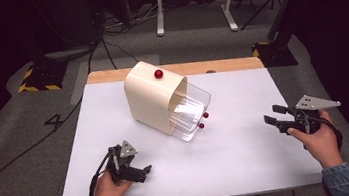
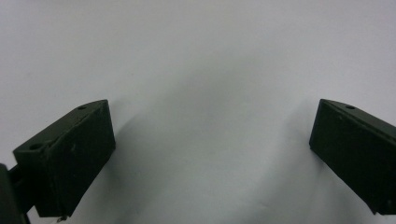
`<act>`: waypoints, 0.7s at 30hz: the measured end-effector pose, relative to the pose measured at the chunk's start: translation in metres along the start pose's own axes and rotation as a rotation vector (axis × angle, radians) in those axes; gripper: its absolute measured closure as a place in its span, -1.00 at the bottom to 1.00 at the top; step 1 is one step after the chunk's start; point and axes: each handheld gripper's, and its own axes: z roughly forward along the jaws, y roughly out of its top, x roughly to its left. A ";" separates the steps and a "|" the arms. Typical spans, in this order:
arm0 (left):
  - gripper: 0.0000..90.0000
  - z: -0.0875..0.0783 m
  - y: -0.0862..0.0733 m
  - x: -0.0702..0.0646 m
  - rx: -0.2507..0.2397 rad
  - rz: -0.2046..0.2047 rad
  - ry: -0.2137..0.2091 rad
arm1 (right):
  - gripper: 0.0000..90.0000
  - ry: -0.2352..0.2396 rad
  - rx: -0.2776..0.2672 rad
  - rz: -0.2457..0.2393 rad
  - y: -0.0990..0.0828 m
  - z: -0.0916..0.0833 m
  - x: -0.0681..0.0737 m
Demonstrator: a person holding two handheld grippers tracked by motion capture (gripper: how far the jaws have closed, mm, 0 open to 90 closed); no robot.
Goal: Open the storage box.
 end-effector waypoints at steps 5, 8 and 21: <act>-0.99 0.000 0.000 0.000 0.000 0.000 0.000 | -0.15 -0.012 0.092 0.028 -0.019 -0.004 -0.011; -0.99 0.000 0.000 0.000 0.000 0.000 0.000 | -0.16 -0.010 0.146 0.033 -0.030 -0.003 -0.015; -0.99 0.000 0.000 0.000 -0.001 0.000 0.002 | -0.33 -0.024 0.288 0.006 -0.078 0.015 -0.016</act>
